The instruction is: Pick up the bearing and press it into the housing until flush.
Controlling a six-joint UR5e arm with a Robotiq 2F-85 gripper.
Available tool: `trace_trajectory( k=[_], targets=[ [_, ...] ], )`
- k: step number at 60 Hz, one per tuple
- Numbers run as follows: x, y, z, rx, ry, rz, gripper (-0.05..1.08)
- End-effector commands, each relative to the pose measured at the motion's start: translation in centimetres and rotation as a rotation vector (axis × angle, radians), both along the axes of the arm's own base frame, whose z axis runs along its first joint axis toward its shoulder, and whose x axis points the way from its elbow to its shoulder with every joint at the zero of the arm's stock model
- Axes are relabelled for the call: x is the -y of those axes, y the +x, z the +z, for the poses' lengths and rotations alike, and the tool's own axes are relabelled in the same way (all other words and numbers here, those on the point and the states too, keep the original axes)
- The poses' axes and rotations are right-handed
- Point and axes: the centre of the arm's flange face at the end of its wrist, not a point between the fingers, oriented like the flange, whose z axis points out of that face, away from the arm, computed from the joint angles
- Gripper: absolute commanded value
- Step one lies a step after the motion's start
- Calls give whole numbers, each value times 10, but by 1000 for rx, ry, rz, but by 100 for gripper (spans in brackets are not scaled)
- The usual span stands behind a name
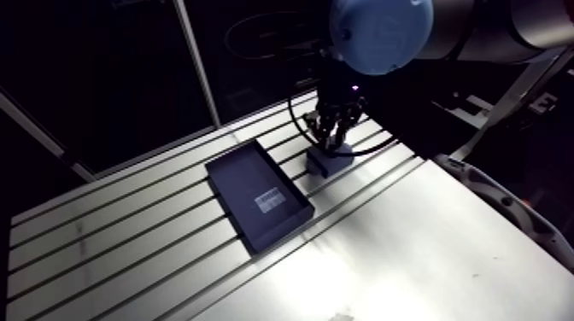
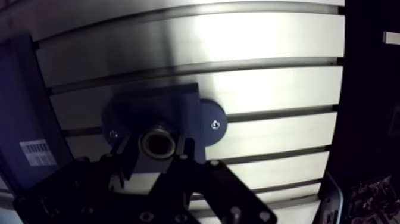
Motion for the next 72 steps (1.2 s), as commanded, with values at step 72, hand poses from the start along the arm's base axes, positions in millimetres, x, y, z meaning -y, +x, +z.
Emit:
trace_trajectory(
  k=[72],
  targets=[
    [1,1,-7,10,-6,-3,68]
  ],
)
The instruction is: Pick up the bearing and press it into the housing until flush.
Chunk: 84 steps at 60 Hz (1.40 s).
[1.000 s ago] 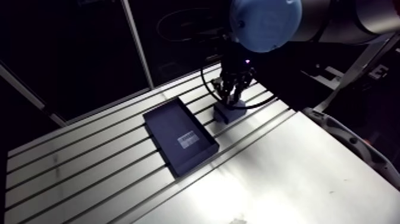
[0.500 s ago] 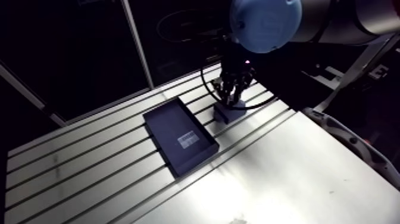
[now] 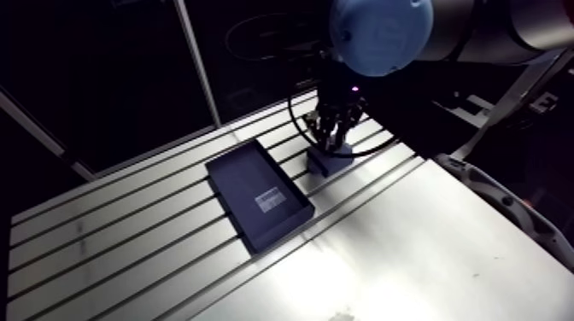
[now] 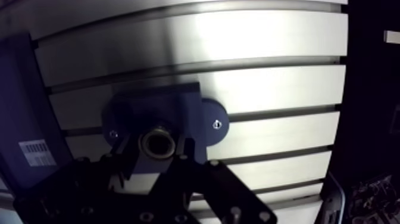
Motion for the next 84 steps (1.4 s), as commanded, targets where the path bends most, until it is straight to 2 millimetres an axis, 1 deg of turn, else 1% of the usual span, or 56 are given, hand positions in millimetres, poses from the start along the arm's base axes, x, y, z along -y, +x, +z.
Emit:
trace_trajectory(
  k=[1,21,34,35,36,37,38,39,40,41,42,43,45,51,54,67,69,73,80,81,82,83,84],
  targets=[
    [0,0,-4,5,-4,-1,68],
    [0,0,-5,7,-4,-2,68],
    [-1,0,-2,2,-1,-1,68],
    [-1,0,-2,2,-1,-1,65],
    [-1,0,-2,2,-1,-1,65],
    [-1,-1,0,1,0,-1,54],
    [-1,-1,0,1,0,-1,54],
    [-1,-1,1,-1,0,0,32],
    [-1,-1,1,-1,0,0,32],
    [-1,-1,2,-1,0,1,9],
    [-1,-1,2,-1,0,1,9],
    [-1,-1,4,-4,3,1,2],
    [-1,-1,6,-8,5,2,1],
    [-1,-3,15,-21,12,4,1],
    [-1,-4,24,-36,16,3,1],
    [-1,-3,30,-36,15,6,1],
    [0,-2,39,-39,17,5,1],
    [3,0,44,-37,17,6,1],
    [4,2,45,-36,17,6,1],
    [4,2,44,-35,14,8,5],
    [4,2,44,-35,14,8,5],
    [4,2,43,-33,13,8,34],
    [4,2,43,-33,13,8,34]
  ],
)
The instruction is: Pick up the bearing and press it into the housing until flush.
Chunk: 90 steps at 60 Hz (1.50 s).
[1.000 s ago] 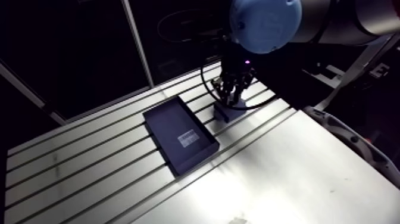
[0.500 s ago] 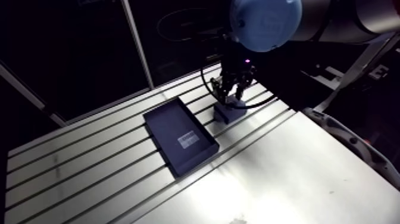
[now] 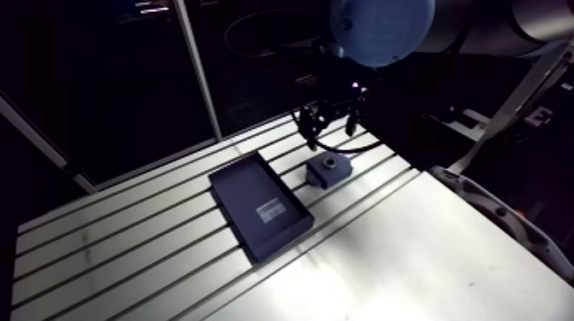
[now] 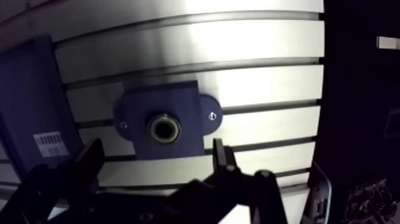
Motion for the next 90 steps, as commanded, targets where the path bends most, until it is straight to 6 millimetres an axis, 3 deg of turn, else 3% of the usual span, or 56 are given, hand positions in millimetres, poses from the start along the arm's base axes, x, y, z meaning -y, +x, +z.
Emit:
trace_trajectory(
  k=[1,2,3,4,5,6,12,53,90],
  targets=[
    [2,2,4,4,-4,-1,59],
    [2,2,4,4,-4,-1,59],
    [2,2,3,5,-5,-1,74],
    [2,2,3,5,-5,-1,74],
    [2,2,2,8,-7,-1,88],
    [2,2,1,10,-7,-2,93],
    [2,1,1,7,-6,0,105],
    [4,7,-4,36,-9,-2,108],
    [5,7,-24,46,-18,6,108]
  ],
)
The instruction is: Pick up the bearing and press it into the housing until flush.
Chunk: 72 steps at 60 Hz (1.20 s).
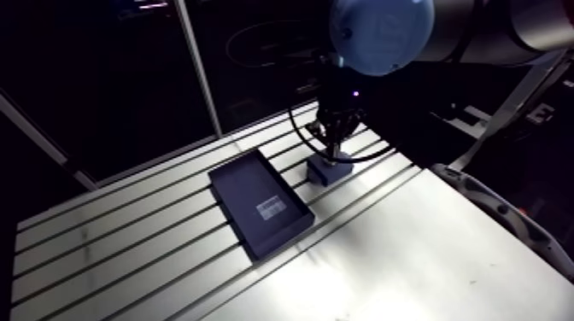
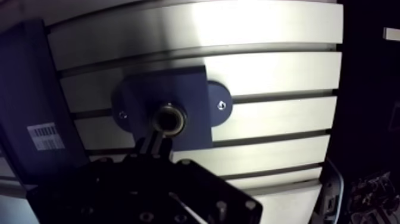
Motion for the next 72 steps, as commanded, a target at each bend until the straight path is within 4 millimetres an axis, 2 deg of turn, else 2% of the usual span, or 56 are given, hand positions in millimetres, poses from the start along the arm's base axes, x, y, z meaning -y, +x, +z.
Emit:
trace_trajectory(
  k=[1,72],
  targets=[
    [1,0,-4,-4,1,6,108],
    [-5,-7,-20,-1,-2,8,108]
  ],
)
